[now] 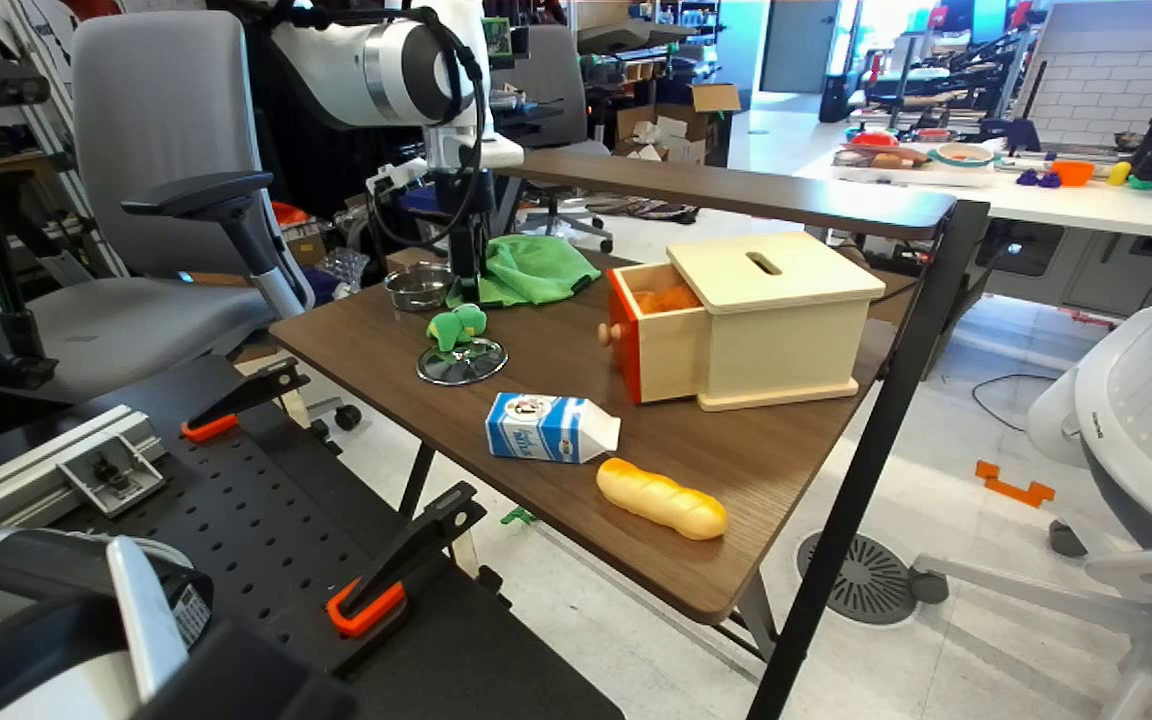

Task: Move the cloth

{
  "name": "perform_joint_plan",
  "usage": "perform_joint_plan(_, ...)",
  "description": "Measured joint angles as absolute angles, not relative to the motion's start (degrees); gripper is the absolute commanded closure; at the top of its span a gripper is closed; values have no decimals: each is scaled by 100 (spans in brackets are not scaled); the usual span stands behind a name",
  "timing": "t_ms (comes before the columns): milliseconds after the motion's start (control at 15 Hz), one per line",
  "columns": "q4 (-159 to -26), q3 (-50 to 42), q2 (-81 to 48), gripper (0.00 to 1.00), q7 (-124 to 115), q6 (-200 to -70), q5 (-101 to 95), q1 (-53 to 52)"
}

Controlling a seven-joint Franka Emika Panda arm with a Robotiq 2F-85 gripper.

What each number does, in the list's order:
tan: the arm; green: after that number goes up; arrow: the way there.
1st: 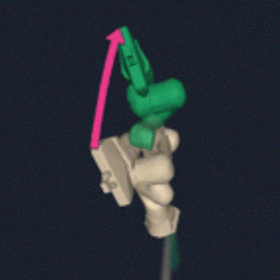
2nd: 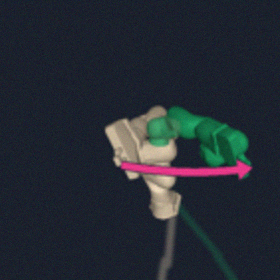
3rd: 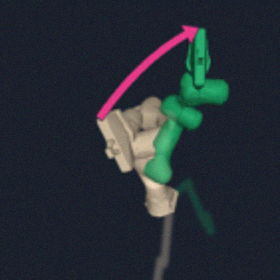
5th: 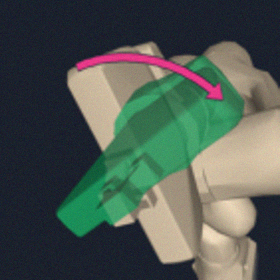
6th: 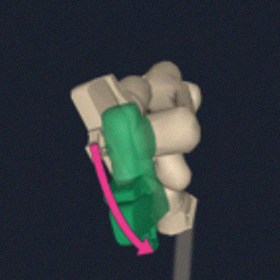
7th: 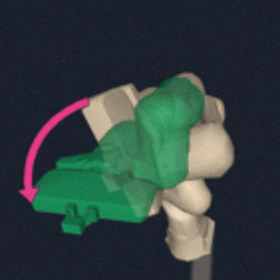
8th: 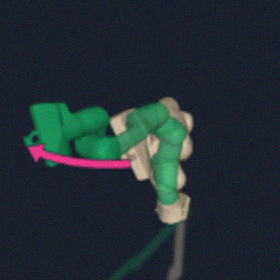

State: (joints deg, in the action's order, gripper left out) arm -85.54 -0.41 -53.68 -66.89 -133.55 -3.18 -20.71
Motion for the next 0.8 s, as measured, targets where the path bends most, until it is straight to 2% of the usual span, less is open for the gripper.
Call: perform_joint_plan(800,-9040,-239,-4637,0,-6531,-12687,-317,-1579)
